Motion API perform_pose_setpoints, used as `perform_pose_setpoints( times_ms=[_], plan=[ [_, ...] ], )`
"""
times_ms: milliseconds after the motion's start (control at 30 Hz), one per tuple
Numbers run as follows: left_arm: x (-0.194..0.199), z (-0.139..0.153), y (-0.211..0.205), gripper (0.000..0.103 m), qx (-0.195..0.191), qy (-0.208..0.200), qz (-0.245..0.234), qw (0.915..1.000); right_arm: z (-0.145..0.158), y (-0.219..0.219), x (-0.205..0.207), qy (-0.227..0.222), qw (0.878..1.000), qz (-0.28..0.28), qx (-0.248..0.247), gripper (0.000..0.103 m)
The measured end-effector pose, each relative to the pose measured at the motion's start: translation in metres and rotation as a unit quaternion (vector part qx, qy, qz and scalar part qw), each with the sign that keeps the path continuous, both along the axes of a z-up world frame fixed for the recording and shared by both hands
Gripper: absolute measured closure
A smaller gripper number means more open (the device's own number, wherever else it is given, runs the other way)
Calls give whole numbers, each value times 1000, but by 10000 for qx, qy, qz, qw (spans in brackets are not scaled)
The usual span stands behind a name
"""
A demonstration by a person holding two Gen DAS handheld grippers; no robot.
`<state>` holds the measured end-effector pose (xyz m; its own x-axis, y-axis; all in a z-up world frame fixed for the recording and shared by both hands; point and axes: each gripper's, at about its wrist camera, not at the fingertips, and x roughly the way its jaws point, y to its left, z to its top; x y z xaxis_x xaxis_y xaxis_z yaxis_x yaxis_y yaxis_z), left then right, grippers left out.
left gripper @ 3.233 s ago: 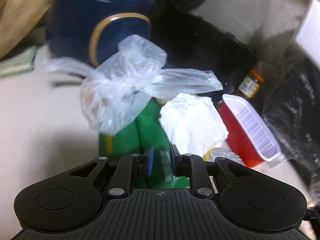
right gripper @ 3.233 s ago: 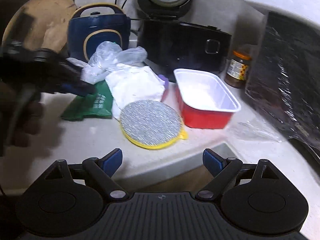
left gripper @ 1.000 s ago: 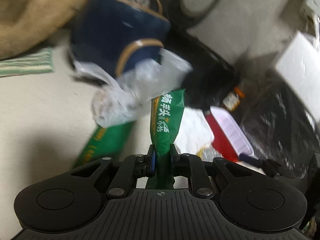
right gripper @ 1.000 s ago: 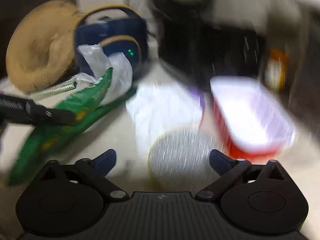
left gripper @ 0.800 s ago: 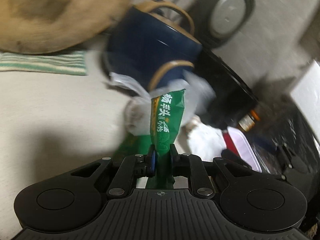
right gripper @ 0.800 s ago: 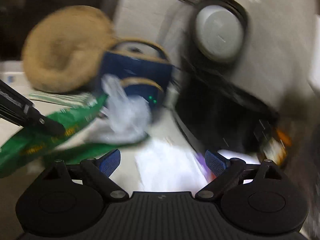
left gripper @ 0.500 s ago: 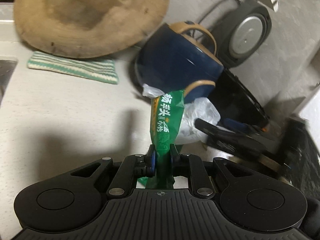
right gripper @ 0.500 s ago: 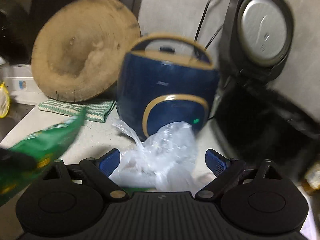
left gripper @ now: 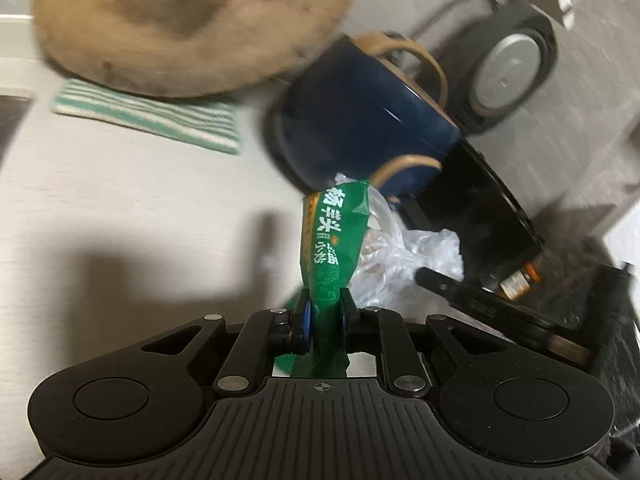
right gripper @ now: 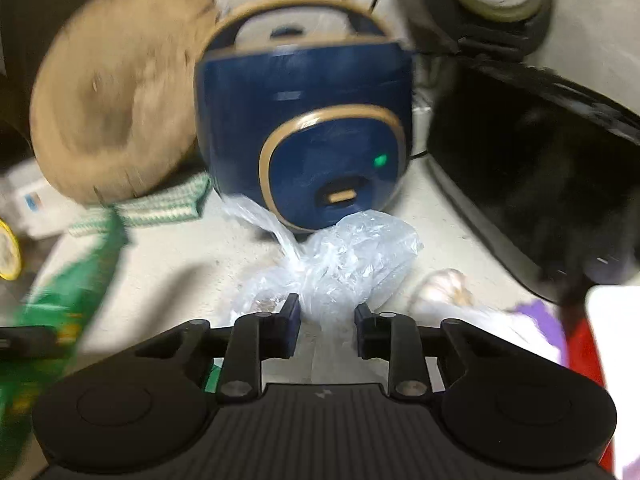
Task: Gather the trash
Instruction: 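Grasp the clear plastic bag with the right tool while the left tool holds the packet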
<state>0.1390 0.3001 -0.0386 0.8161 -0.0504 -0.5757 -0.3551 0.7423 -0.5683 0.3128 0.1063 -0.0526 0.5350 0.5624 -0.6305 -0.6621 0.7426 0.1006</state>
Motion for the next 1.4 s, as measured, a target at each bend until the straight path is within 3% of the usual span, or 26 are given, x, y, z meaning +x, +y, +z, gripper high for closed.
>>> perform_pose_setpoints(
  times_ms=[167, 400, 667, 933, 1000, 1133, 1200, 1300, 1333, 1400],
  plan=[
    [29, 0, -30, 86, -61, -53, -642, 9979, 21, -42, -23, -164, 9997, -147, 106, 79],
    [46, -4, -65, 86, -87, 18, -1208, 9926, 27, -94, -53, 128, 9985, -448, 279, 79],
    [44, -12, -76, 86, -44, 277, -1251, 9918, 0, -109, -93, 471, 9981, -388, 72, 78],
    [28, -10, -62, 86, -67, 328, -872, 9956, -10, -112, -108, 353, 9980, -526, -53, 75],
    [23, -9, -55, 86, -119, 294, -709, 9970, -6, -114, -110, 181, 9984, -532, -77, 71],
    [11, -6, -42, 86, -112, 273, -427, 9987, 3, -119, -113, -293, 9976, -630, -76, 40],
    [5, -5, -37, 86, -82, 273, -310, 9991, 6, -116, -110, -409, 9972, -619, -60, 36],
    [-5, -2, -33, 86, 222, 326, -174, 9991, 8, -104, -107, -581, 9970, -509, -115, 26],
    [-9, 0, -34, 86, 409, 376, -132, 9984, 8, -99, -106, -640, 9967, -480, -162, 16],
    [-12, 3, -37, 86, 697, 471, -97, 9964, 7, -92, -109, -736, 9963, -380, -245, 13]
  ],
)
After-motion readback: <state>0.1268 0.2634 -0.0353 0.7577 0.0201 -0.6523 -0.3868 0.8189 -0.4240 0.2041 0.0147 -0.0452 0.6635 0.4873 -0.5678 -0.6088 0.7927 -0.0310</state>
